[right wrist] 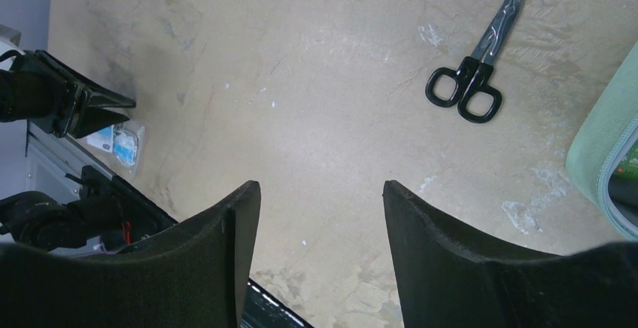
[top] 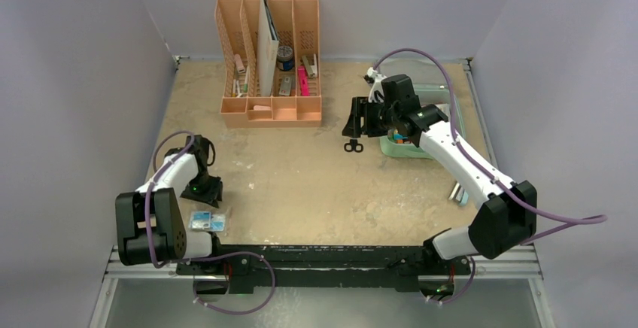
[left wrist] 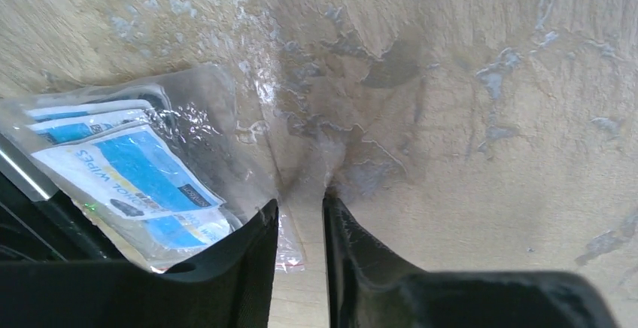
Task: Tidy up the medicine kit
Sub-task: Move the medical item to the center of the board.
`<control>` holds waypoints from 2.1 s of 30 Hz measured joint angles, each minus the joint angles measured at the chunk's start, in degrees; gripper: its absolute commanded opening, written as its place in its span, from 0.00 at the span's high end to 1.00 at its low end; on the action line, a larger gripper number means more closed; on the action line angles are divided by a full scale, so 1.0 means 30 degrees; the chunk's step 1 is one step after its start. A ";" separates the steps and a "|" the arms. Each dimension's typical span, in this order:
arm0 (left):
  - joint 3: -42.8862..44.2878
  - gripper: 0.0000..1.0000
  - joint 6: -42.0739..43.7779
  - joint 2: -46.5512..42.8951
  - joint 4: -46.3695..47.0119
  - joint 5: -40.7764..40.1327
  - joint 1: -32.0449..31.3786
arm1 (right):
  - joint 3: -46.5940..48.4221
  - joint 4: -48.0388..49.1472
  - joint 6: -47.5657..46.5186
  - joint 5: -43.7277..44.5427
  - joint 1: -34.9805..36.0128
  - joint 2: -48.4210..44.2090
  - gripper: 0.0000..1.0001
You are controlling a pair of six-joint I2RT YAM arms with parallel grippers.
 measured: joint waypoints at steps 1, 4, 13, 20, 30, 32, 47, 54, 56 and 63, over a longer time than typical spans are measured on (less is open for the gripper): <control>-0.0044 0.81 -0.0058 -0.0022 0.0095 0.0087 0.0007 | 0.0000 -0.0029 0.0000 -0.0007 0.0000 0.0000 0.36; -0.0073 0.96 -0.0306 -0.0022 0.0342 0.0357 0.0036 | 0.0000 -0.0051 0.0058 -0.0066 0.0000 0.0000 0.36; 0.0073 1.00 -0.0226 0.0022 0.0787 0.1217 -0.0772 | -0.0007 -0.0102 0.1195 -0.0146 0.0357 0.0000 0.39; 0.2645 0.70 0.1843 -0.0925 0.0277 0.0605 -0.0933 | -0.0036 0.1173 0.3322 -0.0138 0.2739 0.0845 0.40; 0.9245 0.36 0.6317 -0.3869 -0.0357 0.0204 -0.0962 | -0.0204 0.5348 0.7322 0.0240 0.8145 0.4743 0.44; 1.0717 0.35 0.7715 -0.4386 -0.0204 0.0342 -0.1180 | 0.0131 0.6033 0.7868 0.0364 0.9005 0.6011 0.46; 1.3158 0.34 1.0236 -0.5938 -0.1115 -0.1217 -0.2703 | 0.7533 0.8757 0.9777 0.0160 1.3610 1.5147 0.50; 1.3158 0.34 1.0222 -0.6113 -0.1515 -0.2025 -0.2892 | 0.8961 0.8641 0.9821 0.0022 1.3843 1.6997 0.51; 1.3158 0.33 1.0214 -0.6149 -0.1552 -0.2164 -0.2900 | 0.8961 0.8415 0.9690 0.0073 1.3835 1.7238 0.50; 1.3158 0.33 1.0200 -0.6273 -0.1800 -0.2521 -0.2900 | 0.9326 0.8298 0.9173 0.0022 1.3763 1.7515 0.51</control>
